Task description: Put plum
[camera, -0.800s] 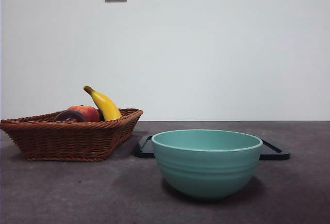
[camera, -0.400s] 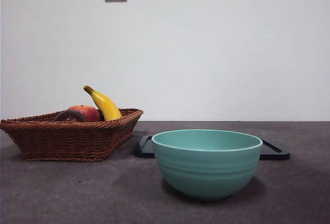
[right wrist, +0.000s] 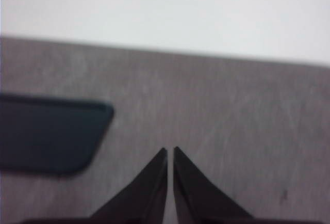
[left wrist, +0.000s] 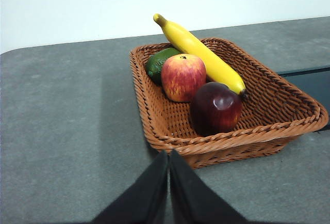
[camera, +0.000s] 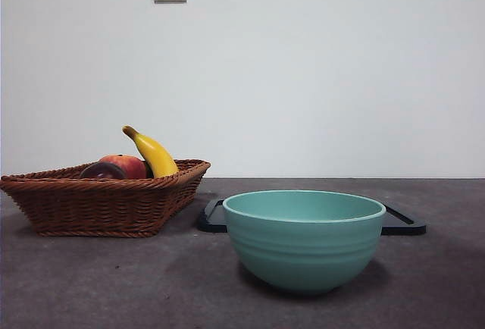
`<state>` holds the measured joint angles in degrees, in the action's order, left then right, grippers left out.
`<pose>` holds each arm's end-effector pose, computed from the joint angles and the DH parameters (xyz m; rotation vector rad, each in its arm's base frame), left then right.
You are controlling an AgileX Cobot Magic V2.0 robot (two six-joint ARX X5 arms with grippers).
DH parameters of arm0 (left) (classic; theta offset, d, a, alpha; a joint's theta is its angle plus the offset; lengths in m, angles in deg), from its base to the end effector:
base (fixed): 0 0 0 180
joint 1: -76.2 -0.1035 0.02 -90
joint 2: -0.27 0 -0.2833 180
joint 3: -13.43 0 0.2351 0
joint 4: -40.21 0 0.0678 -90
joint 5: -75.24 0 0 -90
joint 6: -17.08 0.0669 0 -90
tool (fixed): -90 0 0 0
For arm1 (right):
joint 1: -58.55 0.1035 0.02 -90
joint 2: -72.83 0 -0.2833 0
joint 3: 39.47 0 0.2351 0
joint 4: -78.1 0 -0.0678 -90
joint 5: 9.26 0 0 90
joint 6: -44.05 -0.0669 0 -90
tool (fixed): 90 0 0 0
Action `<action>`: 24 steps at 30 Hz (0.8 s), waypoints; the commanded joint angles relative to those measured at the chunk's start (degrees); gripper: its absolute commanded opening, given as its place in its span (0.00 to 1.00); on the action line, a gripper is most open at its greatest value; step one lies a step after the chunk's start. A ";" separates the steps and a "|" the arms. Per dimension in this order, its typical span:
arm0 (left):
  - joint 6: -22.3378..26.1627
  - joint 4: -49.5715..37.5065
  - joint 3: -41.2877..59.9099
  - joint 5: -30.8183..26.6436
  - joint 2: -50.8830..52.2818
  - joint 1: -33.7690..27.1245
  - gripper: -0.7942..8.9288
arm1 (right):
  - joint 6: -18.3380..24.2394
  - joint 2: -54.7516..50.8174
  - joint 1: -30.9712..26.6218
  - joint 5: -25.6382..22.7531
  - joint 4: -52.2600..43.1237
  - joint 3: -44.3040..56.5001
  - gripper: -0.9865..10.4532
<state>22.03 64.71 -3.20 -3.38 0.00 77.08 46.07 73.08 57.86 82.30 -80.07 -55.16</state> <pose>0.0941 -0.0146 0.1522 0.0729 0.1324 -0.2196 0.0972 0.0007 0.1523 -0.0330 0.1112 0.0171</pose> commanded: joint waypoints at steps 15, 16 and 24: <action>-0.50 0.55 1.18 -0.09 0.09 0.04 0.09 | -2.60 -0.04 0.17 0.07 1.99 0.26 0.10; -0.50 0.55 1.18 -0.09 0.09 0.04 0.09 | -2.60 -0.04 0.17 0.04 1.97 0.26 0.10; -0.50 0.55 1.18 -0.09 0.09 0.04 0.09 | -2.60 -0.04 0.17 0.07 1.97 0.26 0.10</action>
<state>22.03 64.73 -3.20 -3.42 -0.02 77.08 44.15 73.19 57.88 82.46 -77.51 -55.18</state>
